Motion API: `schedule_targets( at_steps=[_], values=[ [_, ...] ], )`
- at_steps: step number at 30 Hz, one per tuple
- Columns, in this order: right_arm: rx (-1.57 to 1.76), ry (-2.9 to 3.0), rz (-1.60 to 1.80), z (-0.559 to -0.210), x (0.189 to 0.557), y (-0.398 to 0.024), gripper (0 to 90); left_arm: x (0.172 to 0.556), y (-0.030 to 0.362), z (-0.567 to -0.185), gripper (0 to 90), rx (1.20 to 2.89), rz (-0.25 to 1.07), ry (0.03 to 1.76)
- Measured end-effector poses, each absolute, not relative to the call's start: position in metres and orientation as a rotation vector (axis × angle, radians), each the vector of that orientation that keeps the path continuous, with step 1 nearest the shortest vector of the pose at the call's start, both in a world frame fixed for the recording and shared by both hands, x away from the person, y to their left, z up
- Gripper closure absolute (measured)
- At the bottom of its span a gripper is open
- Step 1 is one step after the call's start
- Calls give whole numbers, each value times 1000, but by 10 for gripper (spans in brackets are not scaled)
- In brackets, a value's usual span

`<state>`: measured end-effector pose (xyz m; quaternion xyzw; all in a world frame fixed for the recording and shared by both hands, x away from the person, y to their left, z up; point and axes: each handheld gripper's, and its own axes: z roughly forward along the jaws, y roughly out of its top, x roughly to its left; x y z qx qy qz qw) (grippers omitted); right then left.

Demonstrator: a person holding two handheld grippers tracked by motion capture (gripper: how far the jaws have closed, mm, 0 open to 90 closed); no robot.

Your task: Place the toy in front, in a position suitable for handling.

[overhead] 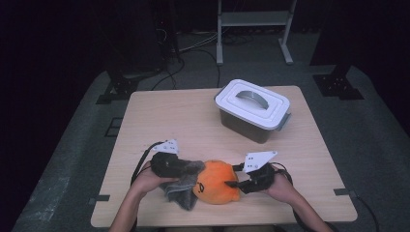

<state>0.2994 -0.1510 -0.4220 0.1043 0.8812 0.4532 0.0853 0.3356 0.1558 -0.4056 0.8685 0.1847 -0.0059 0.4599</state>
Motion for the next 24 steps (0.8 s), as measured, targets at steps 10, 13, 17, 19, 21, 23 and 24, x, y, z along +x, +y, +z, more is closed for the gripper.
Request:
schedule_targets(
  at_steps=[10,13,17,19,21,23,24],
  values=[
    [306,2624,1331,-423,298,-154,483,337,119,-388,766,2158,10,344],
    [312,2625,1332,-423,298,-155,484,341,129,-396,765,2147,-12,384],
    [306,2620,1334,-424,300,-154,484,343,148,-407,764,2161,-18,457],
    [323,2620,1335,-425,302,-156,484,343,156,-413,765,2173,-23,491],
    [341,2621,1343,-425,304,-157,484,341,164,-418,765,2172,-34,517],
    [335,2618,1338,-425,303,-156,484,339,168,-422,765,2169,-33,524],
    [335,2618,1336,-425,303,-156,484,339,170,-423,765,2166,-39,525]
  ],
)
